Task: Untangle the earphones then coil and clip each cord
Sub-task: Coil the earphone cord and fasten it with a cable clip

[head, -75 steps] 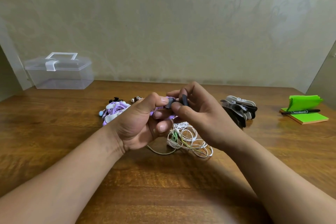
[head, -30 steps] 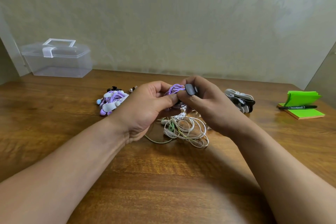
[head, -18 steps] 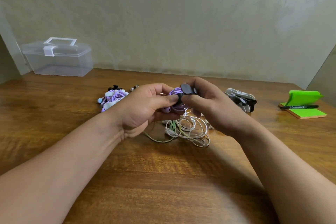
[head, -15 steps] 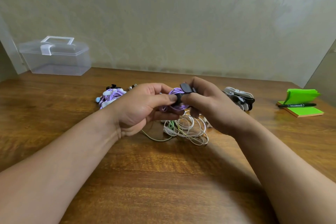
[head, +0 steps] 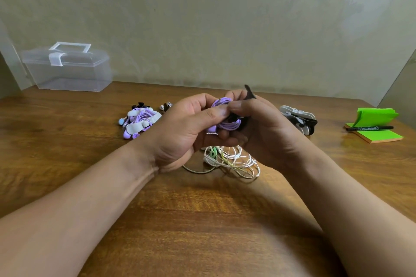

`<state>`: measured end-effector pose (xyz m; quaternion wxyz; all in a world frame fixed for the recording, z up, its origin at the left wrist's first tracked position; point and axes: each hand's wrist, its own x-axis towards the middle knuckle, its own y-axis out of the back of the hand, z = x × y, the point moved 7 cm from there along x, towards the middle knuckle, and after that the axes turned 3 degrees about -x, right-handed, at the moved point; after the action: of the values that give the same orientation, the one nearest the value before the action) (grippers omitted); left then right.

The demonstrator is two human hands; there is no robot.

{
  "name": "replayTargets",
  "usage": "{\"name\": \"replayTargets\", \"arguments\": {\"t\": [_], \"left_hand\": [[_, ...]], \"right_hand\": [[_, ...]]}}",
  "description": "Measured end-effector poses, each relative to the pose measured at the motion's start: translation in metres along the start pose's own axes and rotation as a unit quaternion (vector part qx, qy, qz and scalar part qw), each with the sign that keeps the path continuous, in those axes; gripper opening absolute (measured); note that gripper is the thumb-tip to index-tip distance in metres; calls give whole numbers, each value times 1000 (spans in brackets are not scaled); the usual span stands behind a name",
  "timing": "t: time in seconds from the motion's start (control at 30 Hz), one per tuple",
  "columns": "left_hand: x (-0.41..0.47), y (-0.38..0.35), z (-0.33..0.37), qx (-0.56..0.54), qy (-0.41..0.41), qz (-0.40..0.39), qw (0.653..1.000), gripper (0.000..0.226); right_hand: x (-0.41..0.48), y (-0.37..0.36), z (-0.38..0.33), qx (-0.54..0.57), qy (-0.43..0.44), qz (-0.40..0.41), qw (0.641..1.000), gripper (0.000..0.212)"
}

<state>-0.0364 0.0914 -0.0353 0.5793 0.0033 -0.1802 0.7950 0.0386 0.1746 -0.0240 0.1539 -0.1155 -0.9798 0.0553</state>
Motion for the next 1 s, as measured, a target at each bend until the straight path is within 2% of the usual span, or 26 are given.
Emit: {"name": "replayTargets", "arguments": {"t": [0.1,0.17,0.2,0.27,0.37,0.47,0.63,0.67,0.73,0.8,0.83,0.9,1.0], "left_hand": [[-1,-2,-1,-12,-1,-17,1000,9],[0,-2,-3,-6,-3,3,1000,8],[0,-1,-4,0,-5,16,1000,8],[2,-2,-7,9,-5,35,999,9],[4,0,-12,10,-1,64,998,15],[5,-1,-15,-19,13,69,997,21],[4,2,-21,-34,58,63,996,27],[3,1,-24,-33,68,59,995,27],[2,-1,-28,-34,86,51,994,26],[2,0,-28,-39,99,51,993,26],[3,1,-28,-47,105,52,992,27],[2,3,-26,-68,122,46,989,28],[0,1,-26,-109,161,18,981,35]], "right_hand": [[0,1,4,29,-9,10,999,15],[1,7,5,9,-1,43,999,10],[2,12,5,-25,10,65,998,8],[0,24,0,-162,40,118,979,10],[-6,26,-10,-358,86,155,917,17],[-8,23,-15,-421,91,152,889,12],[-7,32,-3,-503,-9,97,859,21],[-8,36,0,-500,-37,80,862,23],[-10,41,5,-431,-91,41,897,31],[-10,47,3,-321,-104,32,941,38],[-9,51,0,-290,-93,37,952,34],[-8,56,-3,-305,-65,54,949,27],[-6,56,-4,-370,-46,81,924,29]]}}
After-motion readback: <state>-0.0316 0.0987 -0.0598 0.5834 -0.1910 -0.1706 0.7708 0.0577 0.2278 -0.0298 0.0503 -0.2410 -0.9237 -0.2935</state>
